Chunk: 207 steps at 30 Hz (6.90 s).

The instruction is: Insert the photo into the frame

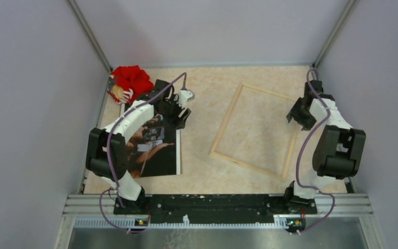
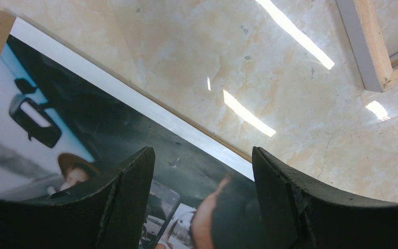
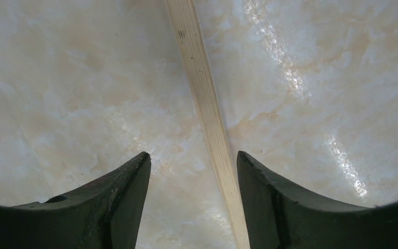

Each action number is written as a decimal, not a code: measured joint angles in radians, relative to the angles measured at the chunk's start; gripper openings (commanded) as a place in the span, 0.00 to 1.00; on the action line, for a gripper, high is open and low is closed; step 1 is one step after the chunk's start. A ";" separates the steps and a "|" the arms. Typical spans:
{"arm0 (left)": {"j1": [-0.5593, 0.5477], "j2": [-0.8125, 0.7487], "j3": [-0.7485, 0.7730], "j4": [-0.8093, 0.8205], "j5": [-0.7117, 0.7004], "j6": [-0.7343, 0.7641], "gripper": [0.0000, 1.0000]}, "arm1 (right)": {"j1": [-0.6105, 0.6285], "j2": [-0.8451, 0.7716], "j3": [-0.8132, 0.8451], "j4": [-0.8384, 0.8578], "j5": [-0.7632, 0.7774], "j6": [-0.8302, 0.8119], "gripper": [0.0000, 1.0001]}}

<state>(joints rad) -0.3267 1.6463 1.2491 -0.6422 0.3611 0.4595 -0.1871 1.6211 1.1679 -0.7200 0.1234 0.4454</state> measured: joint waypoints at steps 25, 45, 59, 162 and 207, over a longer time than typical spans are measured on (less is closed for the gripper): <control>0.115 -0.003 -0.119 0.021 0.038 -0.003 0.77 | 0.747 0.578 0.606 -0.062 0.093 0.109 0.45; -0.156 0.101 -0.208 0.273 -0.140 0.060 0.76 | 0.709 0.408 0.321 -0.012 0.185 -0.053 0.01; -0.047 0.002 -0.321 0.332 -0.198 0.122 0.75 | 0.596 0.352 0.245 0.036 0.175 -0.039 0.20; 0.106 0.671 0.586 0.373 -0.506 -0.142 0.74 | 0.687 0.321 0.146 0.417 0.050 0.617 0.68; 0.163 0.689 0.667 0.397 -0.621 -0.025 0.74 | 0.637 0.291 0.005 0.632 -0.011 0.594 0.63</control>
<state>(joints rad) -0.1642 2.3352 1.9163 -0.2447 -0.2600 0.4343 0.4500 1.9118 1.1728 -0.0883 0.1120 1.0397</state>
